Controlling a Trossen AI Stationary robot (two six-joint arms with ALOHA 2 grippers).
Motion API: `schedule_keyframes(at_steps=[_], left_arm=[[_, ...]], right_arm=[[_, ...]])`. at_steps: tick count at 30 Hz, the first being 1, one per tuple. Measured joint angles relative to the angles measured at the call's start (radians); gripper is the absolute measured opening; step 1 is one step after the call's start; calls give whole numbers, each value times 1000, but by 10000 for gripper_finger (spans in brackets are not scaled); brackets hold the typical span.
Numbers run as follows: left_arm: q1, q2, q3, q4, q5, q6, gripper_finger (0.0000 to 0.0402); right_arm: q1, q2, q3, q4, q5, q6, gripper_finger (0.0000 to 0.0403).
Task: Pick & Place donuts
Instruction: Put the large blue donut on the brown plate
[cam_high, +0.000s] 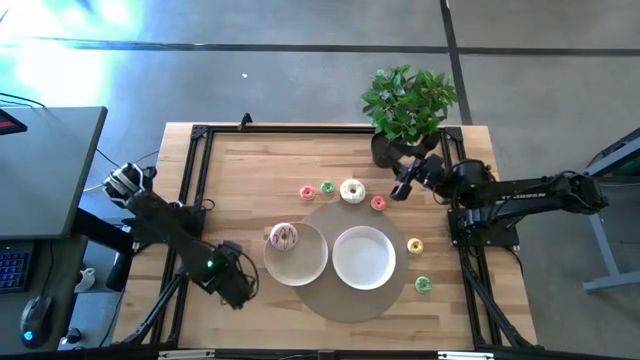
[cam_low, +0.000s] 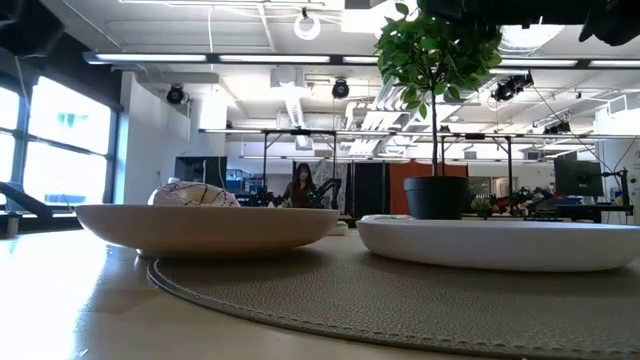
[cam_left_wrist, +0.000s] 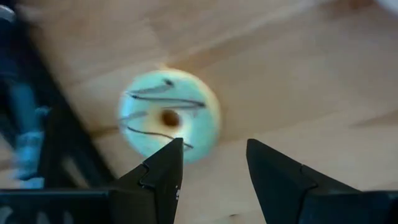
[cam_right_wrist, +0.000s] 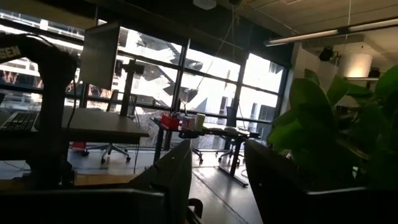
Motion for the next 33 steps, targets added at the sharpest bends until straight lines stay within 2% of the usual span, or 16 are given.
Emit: schedule_keyframes(at_steps=[4,9,12,16,19,23,25,28,33], left_arm=[[-49,39,1,91,-91,-81,174],[-89,111,1,95,-24,-212,174],[-123,145,0,95,-25,-285,174],[-137,190,0,119,-47,-317,174],[-135,203,-1,119,-53,-295,166],[-125,203,-21,124,-54,-268,137],[-118,203,-19,120,-55,-246,122],[-119,201,-12,115,-78,-190,102],[-114,200,-27,109,-75,-177,52]], right_arm=[[0,0,0,35,0,-43,145],[0,0,0,62,0,-46,145],[-11,0,0,63,-17,-46,145],[-43,0,0,57,-88,-9,145],[-76,0,1,33,-193,57,145],[-117,8,86,-216,-365,125,145],[-124,42,154,-369,-406,147,145],[-124,132,234,-532,-412,147,145],[-124,298,322,-623,-432,132,145]])
